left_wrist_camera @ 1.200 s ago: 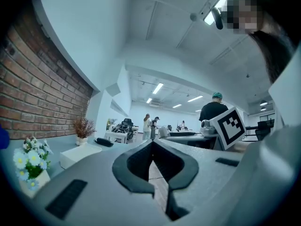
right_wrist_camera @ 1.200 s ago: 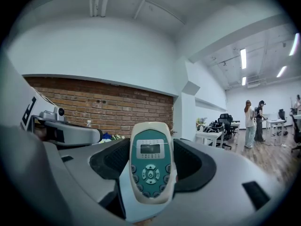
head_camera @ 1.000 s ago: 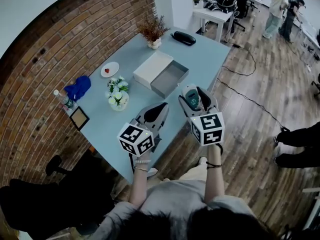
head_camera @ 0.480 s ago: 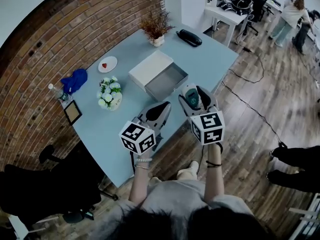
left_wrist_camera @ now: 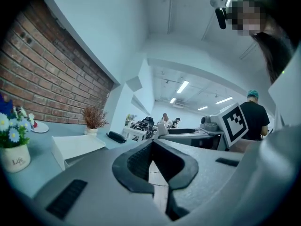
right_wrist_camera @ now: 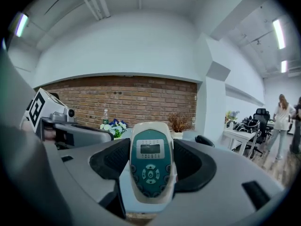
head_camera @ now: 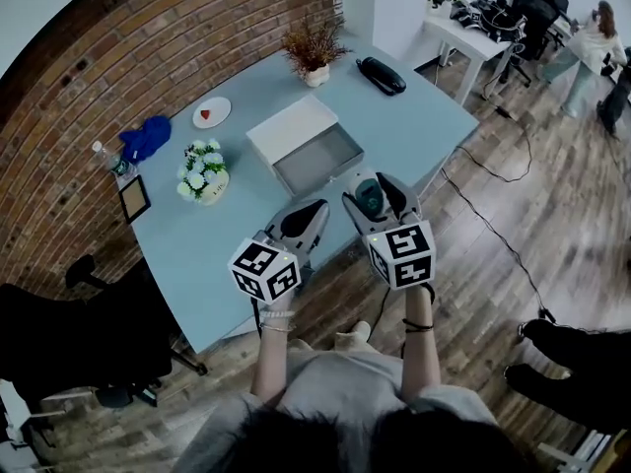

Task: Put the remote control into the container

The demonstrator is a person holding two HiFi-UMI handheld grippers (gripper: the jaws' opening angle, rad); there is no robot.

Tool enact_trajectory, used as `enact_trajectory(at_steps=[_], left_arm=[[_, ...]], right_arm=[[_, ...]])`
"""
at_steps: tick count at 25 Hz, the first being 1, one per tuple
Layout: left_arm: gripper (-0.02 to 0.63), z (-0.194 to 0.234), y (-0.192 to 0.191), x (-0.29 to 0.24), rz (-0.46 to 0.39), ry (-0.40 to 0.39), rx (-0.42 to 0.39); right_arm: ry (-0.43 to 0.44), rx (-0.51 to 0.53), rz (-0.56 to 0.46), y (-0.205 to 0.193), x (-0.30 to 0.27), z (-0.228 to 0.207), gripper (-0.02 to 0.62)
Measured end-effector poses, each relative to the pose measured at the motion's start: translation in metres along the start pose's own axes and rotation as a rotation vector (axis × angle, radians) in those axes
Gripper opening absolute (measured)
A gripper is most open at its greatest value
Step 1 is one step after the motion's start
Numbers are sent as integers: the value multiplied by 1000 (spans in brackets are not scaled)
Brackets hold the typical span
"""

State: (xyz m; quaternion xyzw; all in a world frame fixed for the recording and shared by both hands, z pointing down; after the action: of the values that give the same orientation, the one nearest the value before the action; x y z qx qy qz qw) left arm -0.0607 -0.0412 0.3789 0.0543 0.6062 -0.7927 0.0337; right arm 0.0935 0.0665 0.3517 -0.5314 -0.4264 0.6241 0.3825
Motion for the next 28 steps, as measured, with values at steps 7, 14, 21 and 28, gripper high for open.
enact_trajectory(at_steps=[7,14,21,28], left_arm=[[3,-14,-15,0,-3,88,21],[3,-10,-17,-3,13,129,35],[3,6,-22,-21,20,132,52],[3,35,-19,-37,13,161,78]], right_arm=[[55,-2,7,-15,-1,-16,288],[109,2,9,-15,-12,-20,288],[130,29,19,-13,-34,-32,288],[169,55,40,-4,-76,-45,288]])
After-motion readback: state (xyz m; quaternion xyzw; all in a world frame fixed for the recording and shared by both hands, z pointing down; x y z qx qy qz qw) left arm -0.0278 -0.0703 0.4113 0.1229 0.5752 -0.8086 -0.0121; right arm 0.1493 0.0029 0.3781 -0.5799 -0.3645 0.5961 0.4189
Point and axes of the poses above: the fingertips, and each gripper's own axes: x backward along the fingers, z to its left, y out of its top, the point moved 10 cm from there along x, backward along the fingers, and after that the axes turned 5 degrees about z, right-handed, at the moved point
